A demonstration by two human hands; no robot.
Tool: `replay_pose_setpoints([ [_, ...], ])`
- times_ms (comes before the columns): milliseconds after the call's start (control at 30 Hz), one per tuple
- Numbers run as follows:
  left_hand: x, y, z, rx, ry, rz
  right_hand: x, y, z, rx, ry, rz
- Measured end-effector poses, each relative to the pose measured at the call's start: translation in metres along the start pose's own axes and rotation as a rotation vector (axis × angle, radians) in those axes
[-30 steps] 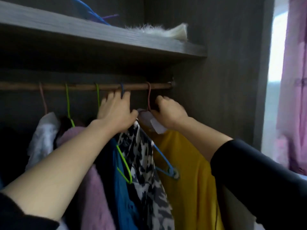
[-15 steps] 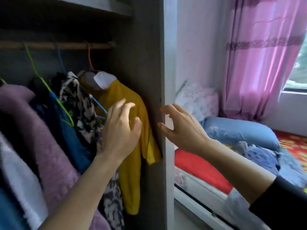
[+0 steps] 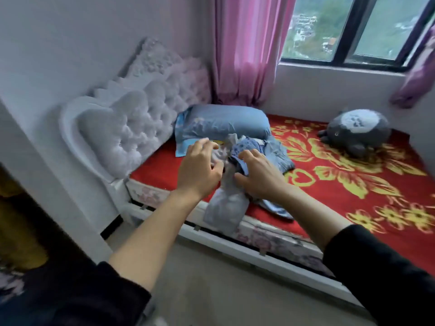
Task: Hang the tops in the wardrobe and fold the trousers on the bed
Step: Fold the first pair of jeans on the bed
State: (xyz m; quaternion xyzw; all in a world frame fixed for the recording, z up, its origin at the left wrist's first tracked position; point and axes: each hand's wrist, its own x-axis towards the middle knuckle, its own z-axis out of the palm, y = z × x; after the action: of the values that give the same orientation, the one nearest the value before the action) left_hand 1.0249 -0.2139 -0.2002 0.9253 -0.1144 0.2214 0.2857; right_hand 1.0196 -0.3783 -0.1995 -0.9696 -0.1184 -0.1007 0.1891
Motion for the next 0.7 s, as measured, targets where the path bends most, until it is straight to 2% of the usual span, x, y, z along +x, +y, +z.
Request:
replay_pose_setpoints([
  [167,0.033,0.047,0.110,-0.075,-0.169,-0.053,-0.001,0.118,-0.013,-0.043,-0.080,0.167],
  [300,0.068,0.060,0.179,-0.073,-0.305,-0.107,0.022,0.189,-0.010,-0.029,-0.105,0.232],
  [567,0.166,0.031,0.321,-0.059,-0.482,-0.207,0.119,0.303,0.055,0.002,-0.238,0.337],
  [700,0.225,0.001,0.400,-0.064,-0.616,-0.241,0.184,0.365,0.097,0.023,-0.317,0.466],
])
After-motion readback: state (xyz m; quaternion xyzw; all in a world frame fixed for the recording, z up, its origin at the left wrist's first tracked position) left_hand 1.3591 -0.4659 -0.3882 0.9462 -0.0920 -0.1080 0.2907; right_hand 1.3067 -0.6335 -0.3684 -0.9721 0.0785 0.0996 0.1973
